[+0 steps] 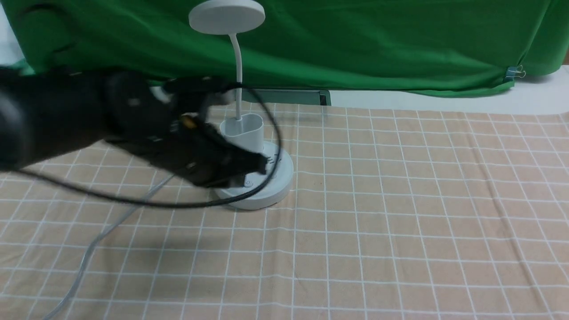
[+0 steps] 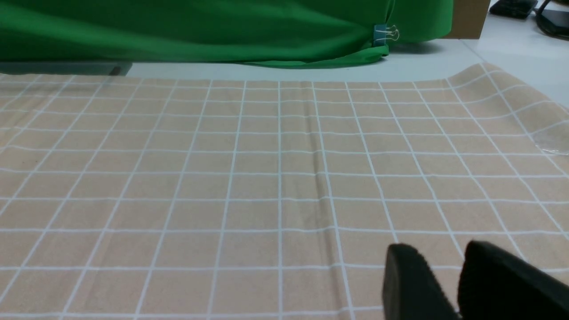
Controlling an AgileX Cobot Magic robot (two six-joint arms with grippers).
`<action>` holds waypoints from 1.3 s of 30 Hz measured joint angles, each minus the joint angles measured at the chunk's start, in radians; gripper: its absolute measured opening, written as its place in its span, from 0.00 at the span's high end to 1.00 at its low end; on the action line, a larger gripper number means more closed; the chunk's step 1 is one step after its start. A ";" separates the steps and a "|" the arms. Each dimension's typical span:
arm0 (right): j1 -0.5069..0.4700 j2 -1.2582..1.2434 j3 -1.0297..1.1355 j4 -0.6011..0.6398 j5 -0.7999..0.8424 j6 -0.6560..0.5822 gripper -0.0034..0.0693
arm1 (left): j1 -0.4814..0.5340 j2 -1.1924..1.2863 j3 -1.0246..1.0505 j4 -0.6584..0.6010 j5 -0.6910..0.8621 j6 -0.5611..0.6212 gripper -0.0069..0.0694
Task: Turn on the table lamp on the light coffee tablecloth with your hand.
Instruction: 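Press the power button on the lamp base to turn the lamp on with the left gripper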
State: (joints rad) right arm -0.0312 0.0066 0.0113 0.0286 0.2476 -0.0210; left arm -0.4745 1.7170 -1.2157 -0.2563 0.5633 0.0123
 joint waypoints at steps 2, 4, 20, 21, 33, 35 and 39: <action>0.000 0.000 0.000 0.000 0.000 0.000 0.63 | -0.014 0.064 -0.062 0.052 0.018 -0.033 0.92; 0.000 0.000 0.000 0.000 0.000 0.000 0.63 | -0.019 0.114 -0.120 0.070 0.034 -0.046 0.92; 0.000 0.000 0.000 0.000 0.000 0.000 0.63 | -0.019 0.276 -0.230 0.098 -0.020 -0.067 0.92; 0.000 0.000 0.000 0.000 0.000 0.000 0.63 | -0.019 0.278 -0.232 0.098 -0.027 -0.067 0.92; 0.000 0.000 0.000 0.000 0.000 0.000 0.63 | -0.055 0.298 -0.237 0.146 -0.063 -0.112 0.92; 0.000 0.000 0.000 0.000 0.000 0.000 0.63 | -0.058 0.299 -0.237 0.154 -0.063 -0.115 0.92; 0.000 0.000 0.000 0.000 0.000 0.000 0.63 | -0.058 0.299 -0.237 0.178 -0.065 -0.115 0.92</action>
State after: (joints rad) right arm -0.0312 0.0066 0.0113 0.0286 0.2476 -0.0210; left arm -0.5328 2.0157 -1.4527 -0.0788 0.4987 -0.1029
